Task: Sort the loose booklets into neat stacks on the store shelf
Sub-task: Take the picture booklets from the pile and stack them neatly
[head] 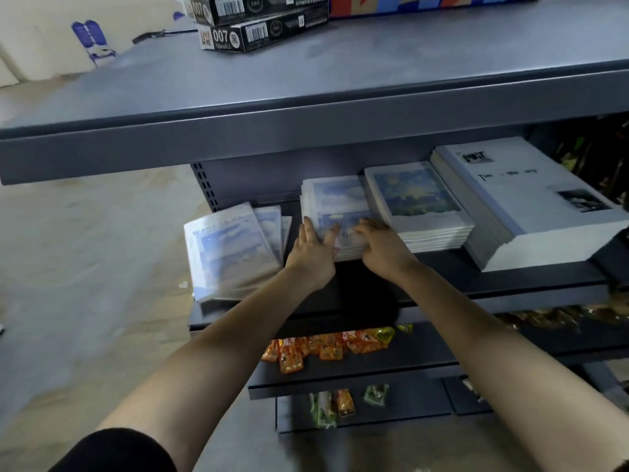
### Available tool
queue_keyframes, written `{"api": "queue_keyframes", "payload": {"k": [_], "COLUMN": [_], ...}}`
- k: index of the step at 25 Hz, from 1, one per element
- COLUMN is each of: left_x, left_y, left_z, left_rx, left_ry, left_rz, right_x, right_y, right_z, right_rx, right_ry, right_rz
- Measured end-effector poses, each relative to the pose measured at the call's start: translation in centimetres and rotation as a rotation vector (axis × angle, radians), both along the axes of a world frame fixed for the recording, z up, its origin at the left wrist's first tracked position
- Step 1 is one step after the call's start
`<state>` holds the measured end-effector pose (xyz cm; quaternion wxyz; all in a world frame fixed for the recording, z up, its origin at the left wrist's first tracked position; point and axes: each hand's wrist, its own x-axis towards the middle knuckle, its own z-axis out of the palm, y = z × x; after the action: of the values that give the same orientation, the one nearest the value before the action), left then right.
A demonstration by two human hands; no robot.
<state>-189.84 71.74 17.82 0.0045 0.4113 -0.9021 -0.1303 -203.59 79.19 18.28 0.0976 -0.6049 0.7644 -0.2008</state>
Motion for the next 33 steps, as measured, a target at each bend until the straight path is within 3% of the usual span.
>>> {"api": "queue_keyframes", "payload": {"k": [6,9,13,17,21,26,29,33], "left_x": [-0.5,0.4,4.3,8.3,14.0,21.6,22.2,22.6], "left_y": [0.6,0.6,-0.1,-2.4,-3.3,-5.3,-6.3,-7.1], "left_z": [1.1,0.8,0.3,0.8,0.2,-1.3,-1.4,-0.8], "left_rx": [0.036,-0.051,-0.139,-0.094,-0.097,-0.081,-0.059,-0.027], "left_ry": [-0.069,-0.048,-0.064,-0.157,-0.159,-0.156,-0.064,-0.075], "left_rz": [0.052,0.003,0.009,0.073,0.11,0.05,0.0,-0.051], "right_x": [0.8,1.6,4.8,7.3,12.1,19.3,19.2,18.6], "right_y": [0.3,0.2,-0.5,-2.6,-5.8,-7.3,-7.7,-7.8], "right_z": [0.7,0.7,0.6,1.3,0.8,-2.3,-3.0,-3.0], "right_rx": [-0.01,-0.034,-0.075,-0.136,-0.067,0.172,0.131,0.096], "right_ry": [0.067,0.116,0.126,0.109,0.07,0.266,0.396,0.372], "right_rz": [0.07,0.141,0.297,0.342,0.398,0.348,0.356,0.345]}}
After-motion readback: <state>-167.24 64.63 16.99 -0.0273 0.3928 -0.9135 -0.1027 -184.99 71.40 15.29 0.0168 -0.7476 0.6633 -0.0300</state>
